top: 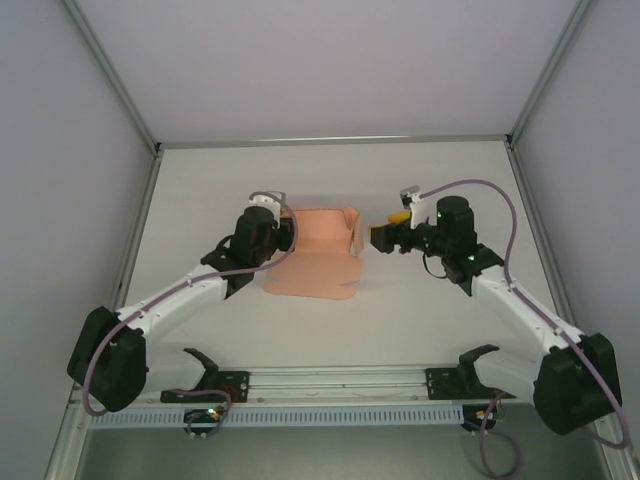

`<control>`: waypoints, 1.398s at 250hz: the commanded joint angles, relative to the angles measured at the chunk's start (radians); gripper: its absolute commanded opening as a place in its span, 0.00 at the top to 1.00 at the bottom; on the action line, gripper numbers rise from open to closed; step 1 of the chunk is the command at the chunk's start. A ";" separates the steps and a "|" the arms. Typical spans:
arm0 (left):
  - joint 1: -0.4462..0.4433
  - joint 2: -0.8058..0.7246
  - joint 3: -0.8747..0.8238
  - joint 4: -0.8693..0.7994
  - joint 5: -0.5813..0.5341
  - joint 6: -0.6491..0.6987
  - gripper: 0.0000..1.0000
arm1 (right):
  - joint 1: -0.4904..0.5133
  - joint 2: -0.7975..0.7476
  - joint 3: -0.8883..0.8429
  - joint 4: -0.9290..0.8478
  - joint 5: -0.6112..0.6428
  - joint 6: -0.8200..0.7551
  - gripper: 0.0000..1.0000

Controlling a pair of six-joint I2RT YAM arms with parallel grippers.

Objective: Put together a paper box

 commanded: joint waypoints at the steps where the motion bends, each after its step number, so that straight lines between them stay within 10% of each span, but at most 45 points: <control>1: 0.002 -0.023 -0.009 0.028 0.020 0.008 1.00 | 0.006 0.082 0.053 0.053 -0.215 -0.004 0.25; 126: -0.013 0.005 0.010 0.017 -0.024 0.015 1.00 | 0.160 0.268 0.184 0.038 -0.159 -0.039 0.32; 197: -0.058 0.015 0.032 0.010 -0.060 0.039 1.00 | 0.278 0.281 0.237 -0.041 0.438 0.045 0.37; 256: -0.090 0.021 0.043 0.009 -0.081 0.045 1.00 | 0.310 0.325 0.258 -0.040 0.638 0.126 0.50; 350: -0.108 0.014 0.049 -0.007 -0.150 0.062 1.00 | 0.334 0.316 0.254 -0.127 0.817 0.141 0.99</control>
